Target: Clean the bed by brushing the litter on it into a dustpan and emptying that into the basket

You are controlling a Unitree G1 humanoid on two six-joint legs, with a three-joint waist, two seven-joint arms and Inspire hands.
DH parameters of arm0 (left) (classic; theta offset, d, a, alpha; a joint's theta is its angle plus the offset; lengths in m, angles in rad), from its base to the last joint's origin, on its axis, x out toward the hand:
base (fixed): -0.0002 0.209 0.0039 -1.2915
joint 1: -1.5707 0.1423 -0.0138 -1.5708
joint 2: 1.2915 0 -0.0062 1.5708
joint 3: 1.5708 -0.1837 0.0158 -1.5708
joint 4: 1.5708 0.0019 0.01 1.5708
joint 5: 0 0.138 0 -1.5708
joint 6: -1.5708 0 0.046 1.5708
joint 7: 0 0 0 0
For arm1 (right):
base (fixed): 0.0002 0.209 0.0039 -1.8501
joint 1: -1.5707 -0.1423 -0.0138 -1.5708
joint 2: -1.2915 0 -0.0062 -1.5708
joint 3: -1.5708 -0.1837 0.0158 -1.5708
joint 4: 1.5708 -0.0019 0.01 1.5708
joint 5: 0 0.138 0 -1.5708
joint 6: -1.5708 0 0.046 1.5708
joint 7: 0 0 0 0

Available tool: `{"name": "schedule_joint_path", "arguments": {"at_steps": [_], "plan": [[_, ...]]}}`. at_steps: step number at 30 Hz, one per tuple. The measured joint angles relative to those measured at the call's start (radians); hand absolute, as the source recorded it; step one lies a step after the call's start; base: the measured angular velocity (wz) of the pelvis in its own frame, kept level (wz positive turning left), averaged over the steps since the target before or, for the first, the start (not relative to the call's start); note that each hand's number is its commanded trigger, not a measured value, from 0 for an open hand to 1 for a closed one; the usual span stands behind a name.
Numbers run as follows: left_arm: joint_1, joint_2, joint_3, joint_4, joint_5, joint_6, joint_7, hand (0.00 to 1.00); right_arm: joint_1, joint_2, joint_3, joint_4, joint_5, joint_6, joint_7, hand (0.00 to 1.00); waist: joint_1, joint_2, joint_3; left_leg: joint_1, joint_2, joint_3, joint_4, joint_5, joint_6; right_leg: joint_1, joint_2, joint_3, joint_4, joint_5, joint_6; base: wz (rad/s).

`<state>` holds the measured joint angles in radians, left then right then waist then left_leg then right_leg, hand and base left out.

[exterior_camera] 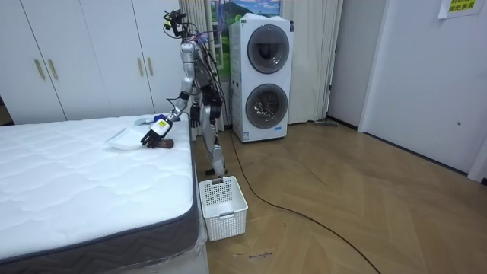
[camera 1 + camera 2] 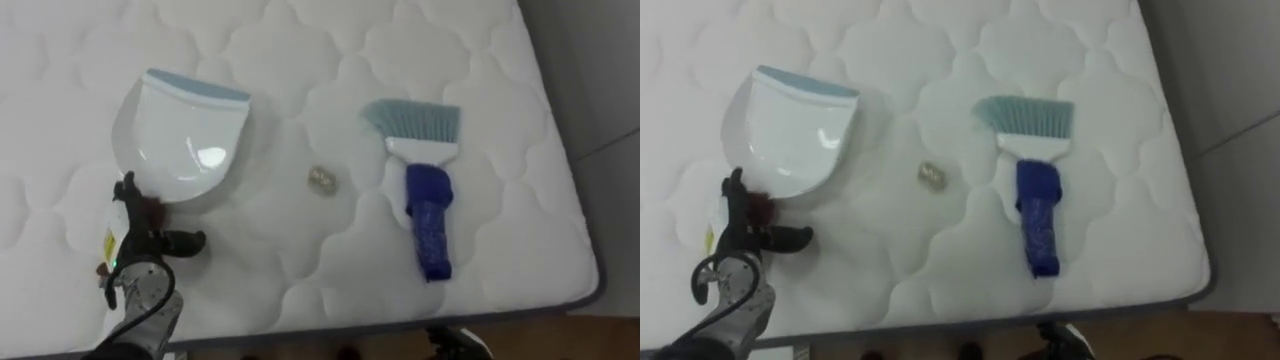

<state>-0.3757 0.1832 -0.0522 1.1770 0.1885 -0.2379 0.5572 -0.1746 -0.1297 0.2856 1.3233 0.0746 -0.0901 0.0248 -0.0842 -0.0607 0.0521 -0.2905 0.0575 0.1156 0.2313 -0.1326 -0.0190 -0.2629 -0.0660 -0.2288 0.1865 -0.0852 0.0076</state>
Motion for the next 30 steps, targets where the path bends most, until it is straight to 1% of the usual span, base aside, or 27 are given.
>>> {"name": "schedule_joint_path", "arguments": {"at_steps": [1,2,3,4,5,6,7,9,11,13,20,21,24,27,30], "plan": [[-0.012,0.005,0.004,0.019,-0.001,0.002,0.001,0.87,0.0,-0.001,0.006,-0.001,0.0,0.001,0.001,0.0,0.001,0.0,0.0001,0.0,-0.001,0.006,0.004,0.0,0.0,0.001,-0.002,0.001,0.0,0.0,0.0,-0.14],[-0.018,0.011,0.007,0.028,-0.001,0.006,-0.001,0.93,0.0,-0.001,0.008,-0.002,-0.001,0.001,0.001,0.0,0.002,0.0,0.0001,0.001,0.0,0.011,0.005,0.0,0.0,0.001,-0.002,0.001,0.0,0.0,0.0,-0.1],[-0.026,0.022,0.008,0.037,-0.004,0.008,-0.003,0.92,-0.002,-0.001,0.008,-0.003,-0.001,0.001,0.002,0.0,0.001,0.001,0.0007,0.001,0.001,0.014,0.006,0.0,0.0,0.001,-0.001,0.003,0.0,0.0,0.0,-0.03],[-0.033,0.03,0.008,0.04,-0.016,0.01,-0.005,0.99,-0.002,-0.002,0.008,-0.003,0.0,0.001,0.006,0.0,0.0,0.003,0.0019,0.0,0.001,0.015,0.008,0.0,0.0,0.001,-0.001,0.003,0.0,0.0,0.0,0.0],[-0.036,0.031,0.009,0.041,-0.021,0.01,-0.007,1.0,-0.002,-0.003,0.008,-0.003,0.0,0.002,0.008,0.0,0.001,0.005,0.003,0.0,0.001,0.015,0.009,-0.001,0.001,0.001,0.0,0.003,0.001,0.0,0.0,0.0],[-0.042,0.032,0.009,0.048,-0.026,0.014,-0.01,1.0,-0.003,-0.007,0.009,-0.004,0.0,0.001,0.01,0.0,0.001,0.01,0.0065,-0.001,0.002,0.016,0.012,-0.002,0.003,0.001,0.0,0.003,0.002,0.0,0.0,0.0],[-0.049,0.032,0.008,0.06,-0.034,0.019,-0.022,1.0,-0.005,-0.013,0.009,-0.005,0.0,0.001,0.01,0.0,0.001,0.016,0.0074,-0.005,0.002,0.016,0.012,-0.003,0.006,-0.003,0.0,0.003,0.003,0.0,-0.001,0.0],[-0.051,0.031,0.008,0.062,-0.041,0.029,-0.031,1.0,-0.011,-0.019,0.009,-0.006,0.0,0.0,0.011,0.0,0.0,0.022,0.0057,-0.018,0.002,0.016,0.012,-0.005,0.008,-0.024,-0.001,0.003,0.019,0.001,-0.002,0.0],[-0.051,0.031,0.007,0.063,-0.041,0.037,-0.043,1.0,-0.013,-0.02,0.009,-0.006,0.0,-0.001,0.011,0.0,0.0,0.022,0.0057,-0.032,0.003,0.016,0.026,-0.005,0.009,-0.035,-0.002,0.004,0.028,0.002,-0.004,0.0],[-0.051,0.031,0.0,0.066,-0.041,0.038,-0.053,1.0,-0.014,-0.02,0.009,-0.006,0.0,-0.003,0.011,0.0,0.001,0.022,0.0054,-0.035,0.003,0.016,0.032,-0.004,0.01,-0.039,-0.003,0.004,0.036,0.002,-0.004,0.0],[-0.051,0.031,0.009,0.085,-0.038,0.041,-0.064,1.0,-0.014,-0.02,0.009,-0.005,-0.001,-0.004,0.016,0.0,0.001,0.019,0.0036,-0.039,0.003,0.017,0.04,-0.004,0.011,-0.039,-0.004,0.004,0.037,0.003,-0.006,0.0],[-0.052,0.031,0.017,0.089,-0.028,0.043,-0.065,1.0,-0.015,-0.02,0.009,-0.005,-0.002,-0.004,0.017,0.0,0.003,0.019,0.0035,-0.04,0.004,0.018,0.043,-0.004,0.011,-0.039,-0.004,0.004,0.037,0.003,-0.006,0.0],[-0.058,0.032,0.025,0.091,0.032,0.066,-0.067,1.0,-0.017,-0.02,0.009,-0.004,-0.001,-0.003,0.014,0.0,0.003,0.019,0.0034,-0.05,0.004,0.018,0.045,-0.004,0.011,-0.046,-0.004,0.004,0.036,0.003,-0.006,0.0],[-0.069,0.038,0.031,0.1,0.085,0.068,-0.065,1.0,-0.018,-0.02,0.009,-0.004,-0.002,-0.002,0.01,0.0,0.003,0.019,0.0032,-0.051,0.005,0.018,0.055,-0.004,0.011,-0.041,-0.004,0.0,0.037,0.003,-0.006,0.03],[-0.07,0.048,0.017,0.101,0.12,0.078,-0.059,1.0,-0.019,-0.023,0.017,0.002,0.003,0.003,0.009,0.0,0.006,0.02,0.0032,-0.046,0.006,0.023,0.057,-0.004,0.012,-0.037,-0.004,0.001,0.039,0.003,-0.006,0.0]]}}
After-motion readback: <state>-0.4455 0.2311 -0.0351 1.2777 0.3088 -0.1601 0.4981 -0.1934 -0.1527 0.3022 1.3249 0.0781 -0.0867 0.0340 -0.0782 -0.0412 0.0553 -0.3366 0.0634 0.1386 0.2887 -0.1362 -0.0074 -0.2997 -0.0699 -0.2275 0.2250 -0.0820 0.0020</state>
